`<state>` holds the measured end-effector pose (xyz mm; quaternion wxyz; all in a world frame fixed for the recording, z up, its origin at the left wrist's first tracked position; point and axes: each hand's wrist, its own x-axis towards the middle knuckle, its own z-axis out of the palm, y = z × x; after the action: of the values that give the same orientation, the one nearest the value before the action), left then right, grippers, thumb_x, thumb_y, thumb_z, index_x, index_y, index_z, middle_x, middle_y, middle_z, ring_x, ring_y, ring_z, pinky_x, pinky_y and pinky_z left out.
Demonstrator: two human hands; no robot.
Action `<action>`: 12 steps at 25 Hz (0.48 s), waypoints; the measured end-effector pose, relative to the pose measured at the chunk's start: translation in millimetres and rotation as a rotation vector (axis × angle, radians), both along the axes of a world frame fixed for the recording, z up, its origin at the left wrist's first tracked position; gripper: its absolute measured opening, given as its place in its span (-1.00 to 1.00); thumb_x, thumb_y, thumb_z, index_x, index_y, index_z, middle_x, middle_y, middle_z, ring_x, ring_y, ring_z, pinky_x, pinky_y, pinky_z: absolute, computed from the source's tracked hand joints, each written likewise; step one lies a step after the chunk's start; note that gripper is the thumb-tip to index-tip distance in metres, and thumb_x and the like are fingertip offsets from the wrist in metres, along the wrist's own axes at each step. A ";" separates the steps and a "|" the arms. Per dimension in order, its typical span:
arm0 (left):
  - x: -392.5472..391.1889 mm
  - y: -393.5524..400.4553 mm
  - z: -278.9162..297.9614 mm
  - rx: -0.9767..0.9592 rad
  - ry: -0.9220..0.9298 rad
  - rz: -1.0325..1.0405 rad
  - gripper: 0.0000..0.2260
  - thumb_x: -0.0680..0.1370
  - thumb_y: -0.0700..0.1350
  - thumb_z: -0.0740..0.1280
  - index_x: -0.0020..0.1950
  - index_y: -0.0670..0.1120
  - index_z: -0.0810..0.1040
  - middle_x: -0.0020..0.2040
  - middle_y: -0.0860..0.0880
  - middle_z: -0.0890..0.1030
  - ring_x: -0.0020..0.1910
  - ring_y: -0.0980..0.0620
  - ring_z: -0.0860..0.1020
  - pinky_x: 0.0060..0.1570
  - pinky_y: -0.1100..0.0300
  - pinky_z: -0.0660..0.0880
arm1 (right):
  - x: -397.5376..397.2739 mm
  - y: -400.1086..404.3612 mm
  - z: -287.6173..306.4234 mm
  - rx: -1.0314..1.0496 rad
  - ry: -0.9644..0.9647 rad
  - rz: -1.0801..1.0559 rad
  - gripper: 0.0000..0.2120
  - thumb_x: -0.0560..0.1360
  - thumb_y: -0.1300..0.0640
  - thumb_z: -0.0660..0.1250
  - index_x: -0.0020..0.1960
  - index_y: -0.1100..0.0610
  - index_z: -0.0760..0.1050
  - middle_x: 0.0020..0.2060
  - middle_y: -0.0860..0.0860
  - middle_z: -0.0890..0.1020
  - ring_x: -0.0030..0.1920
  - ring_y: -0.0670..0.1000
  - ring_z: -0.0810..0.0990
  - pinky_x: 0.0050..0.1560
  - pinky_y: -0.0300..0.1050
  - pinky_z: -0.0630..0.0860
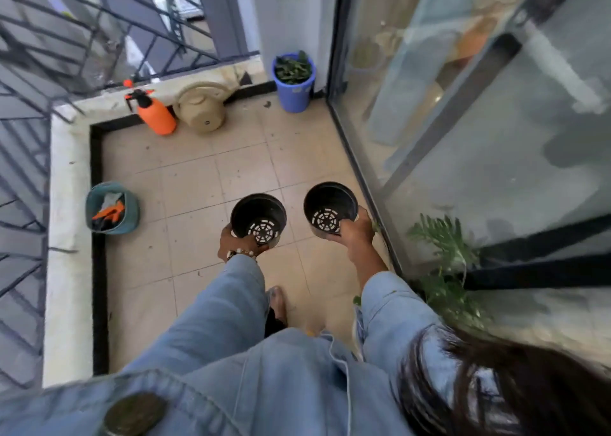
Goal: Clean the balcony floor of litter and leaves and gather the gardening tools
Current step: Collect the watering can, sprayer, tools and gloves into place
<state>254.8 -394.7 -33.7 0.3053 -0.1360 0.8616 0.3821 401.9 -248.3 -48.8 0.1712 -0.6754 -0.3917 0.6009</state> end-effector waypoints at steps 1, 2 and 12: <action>-8.8 -9.2 2.4 -0.019 0.004 0.011 -0.42 0.45 -0.21 0.44 0.45 -0.02 0.37 0.33 -0.08 0.51 0.30 -0.13 0.48 0.12 0.18 0.44 | -14.3 -2.8 1.1 -0.010 0.018 0.026 -0.45 0.47 0.47 0.14 0.36 0.05 0.38 0.25 0.14 0.41 0.17 0.25 0.46 -0.19 0.19 0.63; -19.0 -18.3 1.7 -0.013 -0.004 0.044 -0.41 0.45 -0.20 0.44 0.46 -0.02 0.36 0.33 -0.08 0.51 0.31 -0.12 0.47 0.11 0.20 0.43 | -30.7 -6.4 4.2 -0.012 0.010 0.074 -0.45 0.47 0.47 0.14 0.36 0.05 0.39 0.25 0.15 0.41 0.17 0.27 0.46 -0.18 0.22 0.63; -180.5 -104.8 10.6 0.083 0.062 0.458 -0.43 0.42 -0.21 0.47 0.41 -0.05 0.41 0.30 -0.09 0.54 0.29 -0.14 0.48 0.23 0.14 0.40 | -264.7 -35.2 7.8 0.027 0.028 0.486 -0.48 0.45 0.42 0.23 0.33 0.04 0.42 0.23 0.12 0.45 0.13 0.28 0.53 -0.24 0.26 0.62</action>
<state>74.3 -499.5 -23.1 0.1893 -0.3033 0.8007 0.4807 137.3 -283.4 -41.0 0.0358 -0.5506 -0.5482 0.6285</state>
